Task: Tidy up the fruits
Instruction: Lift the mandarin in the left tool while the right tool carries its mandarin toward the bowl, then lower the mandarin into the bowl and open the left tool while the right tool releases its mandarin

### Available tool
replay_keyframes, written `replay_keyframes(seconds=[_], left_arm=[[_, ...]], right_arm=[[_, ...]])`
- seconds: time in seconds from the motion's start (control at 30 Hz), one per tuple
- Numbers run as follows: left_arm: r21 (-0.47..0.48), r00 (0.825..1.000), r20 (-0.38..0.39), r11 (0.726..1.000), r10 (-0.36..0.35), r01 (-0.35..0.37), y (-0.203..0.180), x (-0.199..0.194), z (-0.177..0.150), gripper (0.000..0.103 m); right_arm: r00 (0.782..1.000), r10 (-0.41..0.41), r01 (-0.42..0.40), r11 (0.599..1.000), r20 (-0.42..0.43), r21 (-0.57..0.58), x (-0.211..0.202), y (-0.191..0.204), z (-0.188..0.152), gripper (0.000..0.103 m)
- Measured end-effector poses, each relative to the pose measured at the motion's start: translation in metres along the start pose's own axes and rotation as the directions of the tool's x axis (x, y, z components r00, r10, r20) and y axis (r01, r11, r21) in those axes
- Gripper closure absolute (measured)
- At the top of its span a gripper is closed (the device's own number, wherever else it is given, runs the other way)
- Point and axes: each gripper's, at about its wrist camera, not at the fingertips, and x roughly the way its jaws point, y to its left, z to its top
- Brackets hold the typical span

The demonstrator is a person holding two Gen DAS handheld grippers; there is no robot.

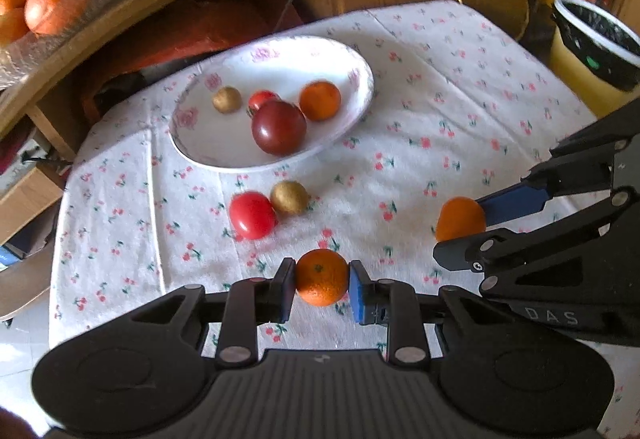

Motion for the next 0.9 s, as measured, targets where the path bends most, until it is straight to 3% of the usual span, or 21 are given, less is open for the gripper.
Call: replay_keyframes(seconds=[0.2, 0.47, 0.9], left_arm=[[-0.012, 0.998, 0.057, 1.000, 0.027, -0.026, 0.004, -0.014, 0.020, 0.068], [-0.042, 0.994, 0.101, 0.998, 0.044, -0.040, 0.027, -0.001, 0.046, 0.068], [-0.087, 0.993, 0.104, 0.995, 0.051, -0.042, 0.055, 0.028, 0.067, 0.068]], right_arm=[[0.997, -0.020, 0.020, 1.000, 0.069, 0.003, -0.016, -0.006, 0.017, 0.074], [0.993, -0.056, 0.056, 0.998, 0.103, 0.008, -0.004, -0.009, 0.052, 0.074], [0.989, -0.077, 0.077, 0.997, 0.124, 0.007, 0.024, -0.014, 0.084, 0.074]])
